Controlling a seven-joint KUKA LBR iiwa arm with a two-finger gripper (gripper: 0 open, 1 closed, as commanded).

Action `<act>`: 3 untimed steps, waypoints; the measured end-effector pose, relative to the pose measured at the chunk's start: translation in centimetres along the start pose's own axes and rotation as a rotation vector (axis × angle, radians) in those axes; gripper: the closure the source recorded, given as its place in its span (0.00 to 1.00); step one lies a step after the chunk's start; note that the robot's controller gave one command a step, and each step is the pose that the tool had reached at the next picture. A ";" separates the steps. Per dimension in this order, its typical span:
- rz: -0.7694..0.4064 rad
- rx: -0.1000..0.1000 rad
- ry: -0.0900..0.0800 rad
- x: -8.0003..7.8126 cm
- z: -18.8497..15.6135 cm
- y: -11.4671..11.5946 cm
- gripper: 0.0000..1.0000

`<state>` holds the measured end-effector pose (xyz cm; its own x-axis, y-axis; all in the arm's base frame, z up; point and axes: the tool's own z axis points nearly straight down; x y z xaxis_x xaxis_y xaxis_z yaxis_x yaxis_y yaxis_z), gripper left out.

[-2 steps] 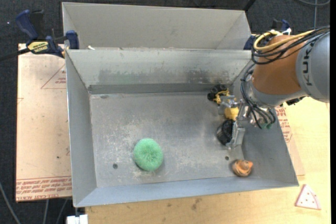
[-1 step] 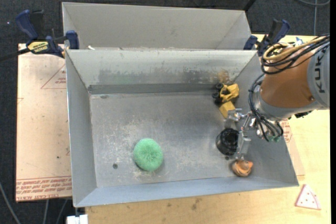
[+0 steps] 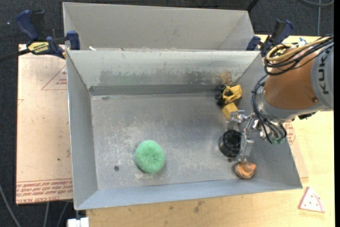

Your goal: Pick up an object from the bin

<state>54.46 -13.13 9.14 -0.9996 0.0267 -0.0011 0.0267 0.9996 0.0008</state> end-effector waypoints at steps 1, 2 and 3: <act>0.005 0.000 0.000 -0.7 -2.1 -0.5 1.00; 0.011 0.001 -0.004 0.0 -2.4 0.1 1.00; 0.010 0.001 -0.002 0.2 -2.1 0.4 1.00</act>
Offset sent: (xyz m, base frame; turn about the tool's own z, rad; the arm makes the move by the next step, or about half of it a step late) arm -0.0097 0.0093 0.0129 0.0157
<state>54.28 -12.77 11.23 -0.9993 0.0368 -0.0033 0.0368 0.9993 0.0003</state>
